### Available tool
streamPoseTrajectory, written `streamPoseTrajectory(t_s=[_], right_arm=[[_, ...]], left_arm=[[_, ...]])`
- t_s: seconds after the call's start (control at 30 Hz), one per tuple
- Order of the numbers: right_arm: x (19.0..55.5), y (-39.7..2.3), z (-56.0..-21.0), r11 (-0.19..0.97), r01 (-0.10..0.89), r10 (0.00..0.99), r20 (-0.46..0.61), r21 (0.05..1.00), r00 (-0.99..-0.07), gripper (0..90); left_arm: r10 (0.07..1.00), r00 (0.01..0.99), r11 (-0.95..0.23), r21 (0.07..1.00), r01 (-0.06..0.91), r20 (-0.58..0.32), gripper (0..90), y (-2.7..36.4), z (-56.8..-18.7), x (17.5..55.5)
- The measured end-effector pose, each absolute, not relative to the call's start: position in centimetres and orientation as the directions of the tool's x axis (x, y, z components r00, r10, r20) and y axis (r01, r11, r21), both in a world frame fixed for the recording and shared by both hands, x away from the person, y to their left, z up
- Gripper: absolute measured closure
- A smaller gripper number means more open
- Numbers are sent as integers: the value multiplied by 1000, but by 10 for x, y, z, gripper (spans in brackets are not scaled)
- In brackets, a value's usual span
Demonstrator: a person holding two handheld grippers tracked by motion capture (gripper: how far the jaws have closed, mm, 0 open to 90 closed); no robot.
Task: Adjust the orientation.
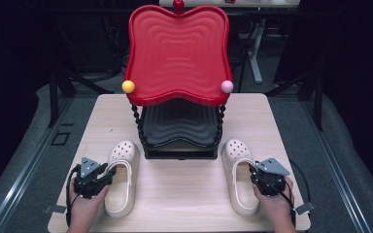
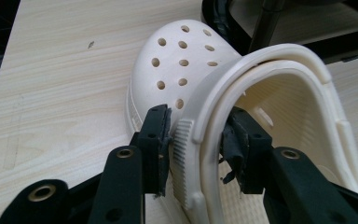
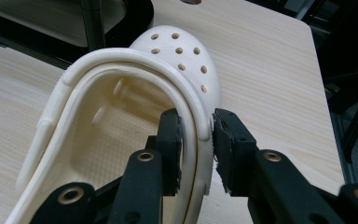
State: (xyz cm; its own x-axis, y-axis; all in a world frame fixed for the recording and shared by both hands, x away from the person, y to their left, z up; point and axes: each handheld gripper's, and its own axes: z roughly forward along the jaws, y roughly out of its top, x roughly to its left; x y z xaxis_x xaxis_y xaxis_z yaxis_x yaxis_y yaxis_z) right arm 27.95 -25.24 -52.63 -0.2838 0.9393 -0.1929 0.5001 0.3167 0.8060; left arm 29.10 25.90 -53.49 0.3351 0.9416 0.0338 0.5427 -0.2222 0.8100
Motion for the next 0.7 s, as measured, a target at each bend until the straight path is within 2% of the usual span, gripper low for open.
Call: streamPoseTrajectory(t_s=[0.33, 0.7], right_arm=[[284, -249, -529, 341, 504, 933, -221, 794, -283, 698], [285, -249, -529, 335, 511, 936, -218, 791, -277, 751]], left_arm=[[946, 319, -230, 810, 539, 56, 666, 257, -534, 289], [947, 312, -246, 805, 540, 80, 726, 256, -532, 289]])
